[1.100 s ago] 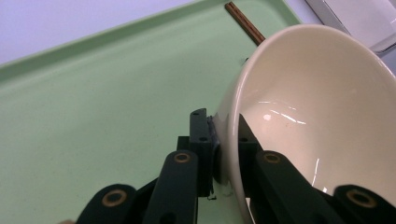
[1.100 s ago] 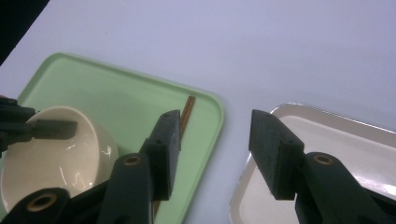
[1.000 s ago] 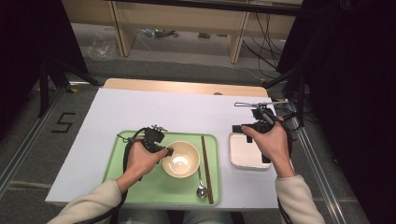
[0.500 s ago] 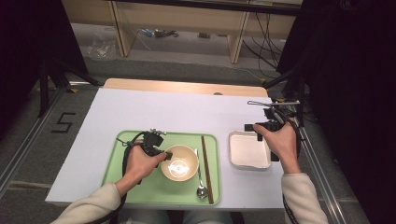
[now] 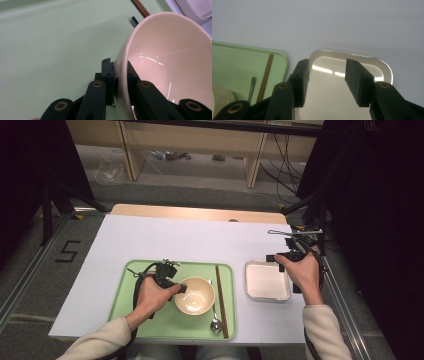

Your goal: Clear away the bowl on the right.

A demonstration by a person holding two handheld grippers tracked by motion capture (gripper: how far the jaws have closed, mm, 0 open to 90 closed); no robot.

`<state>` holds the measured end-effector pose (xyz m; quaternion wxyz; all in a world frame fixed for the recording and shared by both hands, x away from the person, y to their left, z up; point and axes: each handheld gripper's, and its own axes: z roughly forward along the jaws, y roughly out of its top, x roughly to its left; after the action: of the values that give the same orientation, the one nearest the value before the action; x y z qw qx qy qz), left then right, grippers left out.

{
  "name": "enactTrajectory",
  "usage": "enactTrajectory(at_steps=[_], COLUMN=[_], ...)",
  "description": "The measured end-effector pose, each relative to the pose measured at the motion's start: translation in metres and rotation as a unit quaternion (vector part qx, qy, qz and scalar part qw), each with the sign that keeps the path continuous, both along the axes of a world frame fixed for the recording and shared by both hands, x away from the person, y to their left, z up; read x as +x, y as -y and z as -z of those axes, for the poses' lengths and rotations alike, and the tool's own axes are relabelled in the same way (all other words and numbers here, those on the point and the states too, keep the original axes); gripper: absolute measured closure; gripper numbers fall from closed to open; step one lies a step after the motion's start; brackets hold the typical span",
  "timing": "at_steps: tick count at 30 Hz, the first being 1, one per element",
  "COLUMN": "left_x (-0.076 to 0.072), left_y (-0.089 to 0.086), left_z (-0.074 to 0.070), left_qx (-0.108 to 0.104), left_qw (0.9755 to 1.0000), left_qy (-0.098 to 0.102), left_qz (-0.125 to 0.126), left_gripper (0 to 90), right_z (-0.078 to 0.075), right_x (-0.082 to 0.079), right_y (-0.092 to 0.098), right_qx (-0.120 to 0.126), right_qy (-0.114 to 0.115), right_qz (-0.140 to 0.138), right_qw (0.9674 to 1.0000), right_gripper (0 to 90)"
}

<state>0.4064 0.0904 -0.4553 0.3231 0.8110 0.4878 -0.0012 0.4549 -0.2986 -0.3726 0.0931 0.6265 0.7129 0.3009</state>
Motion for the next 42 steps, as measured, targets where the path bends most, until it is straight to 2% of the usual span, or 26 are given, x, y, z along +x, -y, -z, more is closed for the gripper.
enactTrajectory(at_steps=[2, 5, 8, 9, 11, 12, 13, 15, 16, 17, 20, 21, 22, 23, 24, 25, 26, 27, 28, 29, 30, 31, 35, 39, 42], left_x=[-0.001, 0.000, 0.000, 0.000, 0.002, 0.002, 0.002, 0.001, 0.002, 0.000, -0.001, -0.001, -0.001, -0.001, -0.002, -0.001, -0.001, -0.001, -0.002, -0.002, -0.002, -0.003, -0.006, -0.010, -0.015], left_y=[-0.001, -0.004, -0.004, -0.001, -0.003, -0.003, -0.003, -0.001, -0.002, 0.000, 0.002, 0.002, 0.001, 0.001, 0.004, 0.003, 0.003, 0.002, 0.002, 0.001, 0.001, 0.000, -0.003, -0.010, -0.015], left_z=[0.002, 0.002, 0.002, 0.003, 0.002, 0.002, 0.003, 0.003, 0.003, 0.003, 0.003, 0.002, 0.001, 0.000, -0.001, -0.003, -0.005, -0.008, -0.011, -0.013, -0.016, -0.018, -0.026, -0.031, -0.032], left_qx=[-0.004, 0.009, 0.009, -0.003, 0.008, 0.007, 0.004, -0.004, 0.005, -0.005, -0.014, -0.013, -0.009, -0.010, -0.022, -0.018, -0.023, -0.019, -0.013, -0.020, -0.019, -0.015, -0.008, -0.005, -0.018], left_qw=[1.0000, 0.9997, 0.9996, 0.9999, 0.9994, 0.9994, 0.9993, 0.9994, 0.9987, 0.9991, 0.9991, 0.9990, 0.9989, 0.9988, 0.9989, 0.9986, 0.9982, 0.9979, 0.9976, 0.9970, 0.9963, 0.9954, 0.9916, 0.9881, 0.9868], left_qy=[-0.005, -0.006, -0.005, -0.003, -0.003, -0.004, -0.002, 0.003, 0.004, 0.013, 0.021, 0.024, 0.026, 0.027, 0.028, 0.032, 0.043, 0.052, 0.058, 0.067, 0.076, 0.086, 0.123, 0.149, 0.158], left_qz=[0.001, 0.022, 0.027, 0.013, 0.034, 0.035, 0.037, 0.034, 0.051, 0.041, 0.034, 0.034, 0.039, 0.041, 0.029, 0.038, 0.033, 0.035, 0.034, 0.034, 0.035, 0.039, 0.040, 0.038, 0.033], left_gripper=[82.8, 82.8, 82.3, 81.9, 80.6, 80.2, 79.4, 76.8, 75.4, 73.8, 71.0, 70.0, 69.1, 67.6, 65.2, 62.1, 59.9, 57.7, 55.5, 53.2, 52.0, 50.1, 39.5, 28.7, 26.0], right_z=[0.002, 0.002, 0.002, 0.003, 0.004, 0.004, 0.005, 0.005, 0.005, 0.006, 0.006, 0.006, 0.006, 0.005, 0.006, 0.008, 0.008, 0.007, 0.008, 0.005, 0.006, 0.008, 0.007, 0.007, 0.009], right_x=[0.001, 0.001, 0.001, 0.002, 0.002, 0.002, 0.002, 0.003, 0.003, 0.003, 0.003, 0.003, 0.003, 0.002, 0.003, 0.004, 0.004, 0.003, 0.003, 0.003, 0.003, 0.005, 0.003, 0.003, 0.004], right_y=[0.003, 0.002, 0.003, 0.003, 0.002, 0.001, 0.002, 0.003, 0.004, 0.003, 0.003, 0.005, 0.005, 0.002, 0.004, 0.004, 0.004, 0.003, 0.004, 0.005, 0.005, 0.007, 0.006, 0.007, 0.008], right_qx=[-0.008, 0.001, -0.001, -0.003, -0.016, -0.011, -0.015, -0.024, -0.021, -0.009, -0.009, -0.016, -0.020, -0.013, -0.017, -0.014, -0.016, -0.013, -0.014, -0.032, -0.030, -0.021, -0.017, -0.017, -0.029], right_qy=[0.008, 0.003, 0.005, 0.007, 0.011, 0.000, 0.010, 0.004, 0.001, 0.000, 0.001, 0.005, 0.008, -0.001, 0.008, 0.024, 0.022, 0.018, 0.018, 0.002, 0.002, 0.013, 0.001, 0.000, 0.002], right_qz=[-0.006, 0.003, 0.004, 0.006, 0.012, 0.017, 0.014, 0.005, 0.002, 0.006, 0.006, -0.001, 0.000, 0.014, 0.005, 0.004, 0.003, 0.010, 0.005, 0.006, 0.004, -0.008, 0.010, 0.014, 0.023], right_qw=[0.9999, 1.0000, 1.0000, 1.0000, 0.9997, 0.9998, 0.9997, 0.9997, 0.9998, 0.9999, 0.9999, 0.9999, 0.9998, 0.9998, 0.9998, 0.9996, 0.9996, 0.9997, 0.9997, 0.9995, 0.9995, 0.9997, 0.9998, 0.9998, 0.9993], right_gripper=[55.1, 55.1, 55.5, 55.5, 55.5, 55.5, 55.5, 55.5, 55.5, 55.5, 55.5, 55.4, 55.5, 55.5, 55.5, 55.5, 55.5, 55.5, 55.5, 55.4, 55.4, 55.4, 55.3, 55.2, 55.1])
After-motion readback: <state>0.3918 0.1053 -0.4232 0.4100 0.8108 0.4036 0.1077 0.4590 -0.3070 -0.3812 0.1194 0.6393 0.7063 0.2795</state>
